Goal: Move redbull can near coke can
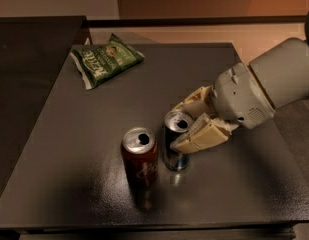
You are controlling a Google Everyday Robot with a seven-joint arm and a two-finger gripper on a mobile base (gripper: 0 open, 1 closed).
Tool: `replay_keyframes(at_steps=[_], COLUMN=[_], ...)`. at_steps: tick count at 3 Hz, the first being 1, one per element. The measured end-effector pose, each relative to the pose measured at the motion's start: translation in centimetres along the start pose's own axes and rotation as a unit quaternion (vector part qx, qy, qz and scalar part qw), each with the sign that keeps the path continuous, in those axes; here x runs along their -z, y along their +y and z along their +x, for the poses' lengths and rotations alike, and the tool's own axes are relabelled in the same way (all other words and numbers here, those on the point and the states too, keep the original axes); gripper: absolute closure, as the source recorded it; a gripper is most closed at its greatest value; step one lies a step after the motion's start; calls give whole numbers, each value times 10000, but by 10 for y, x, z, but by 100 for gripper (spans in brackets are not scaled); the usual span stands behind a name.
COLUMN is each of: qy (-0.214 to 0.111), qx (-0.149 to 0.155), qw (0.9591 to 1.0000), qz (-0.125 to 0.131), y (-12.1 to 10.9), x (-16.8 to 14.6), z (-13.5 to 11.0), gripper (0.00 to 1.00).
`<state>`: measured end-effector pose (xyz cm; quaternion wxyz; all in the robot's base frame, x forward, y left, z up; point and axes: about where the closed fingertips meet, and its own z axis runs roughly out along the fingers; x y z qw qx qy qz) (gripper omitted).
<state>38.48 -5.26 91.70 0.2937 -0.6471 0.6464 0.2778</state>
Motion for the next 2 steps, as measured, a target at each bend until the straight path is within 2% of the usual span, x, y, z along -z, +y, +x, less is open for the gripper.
replay_keyframes(at_steps=[1,2], qy=[13,13], qx=[20,20], qw=[10000,10000], qz=[2,2], y=[1,1], x=[0,0], z=[-2,-2], gripper=[0,0])
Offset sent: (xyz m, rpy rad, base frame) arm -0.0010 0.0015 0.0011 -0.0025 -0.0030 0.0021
